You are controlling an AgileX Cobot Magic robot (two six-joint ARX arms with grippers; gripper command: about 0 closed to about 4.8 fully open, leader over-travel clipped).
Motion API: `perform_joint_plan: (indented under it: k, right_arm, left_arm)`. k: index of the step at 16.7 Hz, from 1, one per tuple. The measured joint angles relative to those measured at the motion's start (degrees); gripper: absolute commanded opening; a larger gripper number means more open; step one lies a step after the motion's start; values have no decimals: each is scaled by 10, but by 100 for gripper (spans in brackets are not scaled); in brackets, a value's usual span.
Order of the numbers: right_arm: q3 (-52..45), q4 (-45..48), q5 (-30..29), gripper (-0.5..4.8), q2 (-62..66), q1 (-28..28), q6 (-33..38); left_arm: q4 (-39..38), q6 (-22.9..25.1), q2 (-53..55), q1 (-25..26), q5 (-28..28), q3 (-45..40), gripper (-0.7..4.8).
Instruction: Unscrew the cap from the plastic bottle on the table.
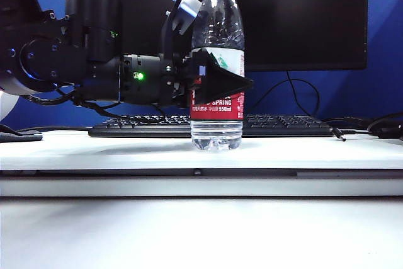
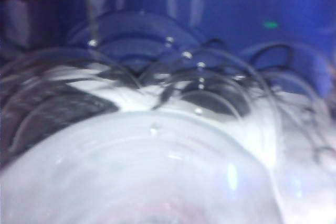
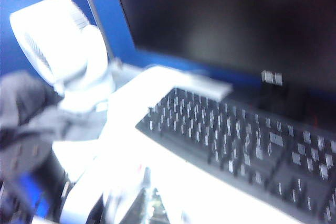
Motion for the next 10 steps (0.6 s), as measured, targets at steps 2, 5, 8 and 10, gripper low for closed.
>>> perform_joint_plan:
  k: [2, 5, 8, 10]
  right_arm:
    - [0, -41, 0, -1, -23, 0, 0]
    - [0, -63, 0, -1, -50, 0, 0]
    - [0, -68, 0, -1, -59, 0, 0]
    - [0, -83, 0, -1, -59, 0, 0]
  left_arm:
    - [1, 0, 0, 0, -30, 0, 272]
    - [1, 0, 0, 0, -37, 0, 274]
    - [1, 0, 0, 0, -38, 0, 356]
    - [-3, 0, 0, 0, -40, 0, 406]
